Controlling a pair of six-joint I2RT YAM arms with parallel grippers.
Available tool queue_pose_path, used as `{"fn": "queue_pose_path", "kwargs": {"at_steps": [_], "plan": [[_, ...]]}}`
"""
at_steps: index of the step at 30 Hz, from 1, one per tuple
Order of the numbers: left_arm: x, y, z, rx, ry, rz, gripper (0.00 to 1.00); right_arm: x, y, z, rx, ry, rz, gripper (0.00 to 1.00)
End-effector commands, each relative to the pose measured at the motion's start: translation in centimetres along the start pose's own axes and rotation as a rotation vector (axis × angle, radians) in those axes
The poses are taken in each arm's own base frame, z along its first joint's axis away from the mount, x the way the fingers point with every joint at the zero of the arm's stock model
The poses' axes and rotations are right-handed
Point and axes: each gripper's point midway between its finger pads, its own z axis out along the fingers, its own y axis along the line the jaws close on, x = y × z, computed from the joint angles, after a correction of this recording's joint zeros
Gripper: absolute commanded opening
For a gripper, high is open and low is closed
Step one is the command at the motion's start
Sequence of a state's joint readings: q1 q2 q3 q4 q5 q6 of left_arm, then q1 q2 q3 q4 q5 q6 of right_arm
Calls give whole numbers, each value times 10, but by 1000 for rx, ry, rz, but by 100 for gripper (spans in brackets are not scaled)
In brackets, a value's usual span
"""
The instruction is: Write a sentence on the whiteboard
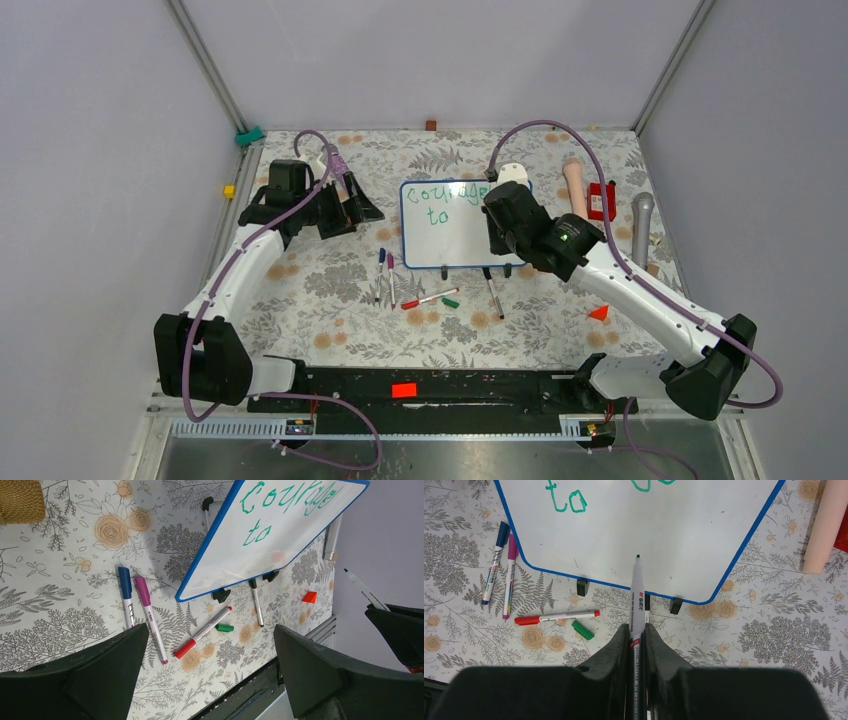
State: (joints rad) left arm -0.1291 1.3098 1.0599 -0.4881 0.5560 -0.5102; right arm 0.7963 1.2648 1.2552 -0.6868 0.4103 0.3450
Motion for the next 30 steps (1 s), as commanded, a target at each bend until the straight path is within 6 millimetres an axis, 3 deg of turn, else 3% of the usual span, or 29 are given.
{"fn": "queue_pose_path", "kwargs": {"at_steps": [1,30], "plan": [[-10,-11,-10,16,-44,48,99,-13,-2,-4,4,-56,45,0],[-9,-14,-13,16,-36,31,99,-9,-3,-9,-1,-27,31,0]]}}
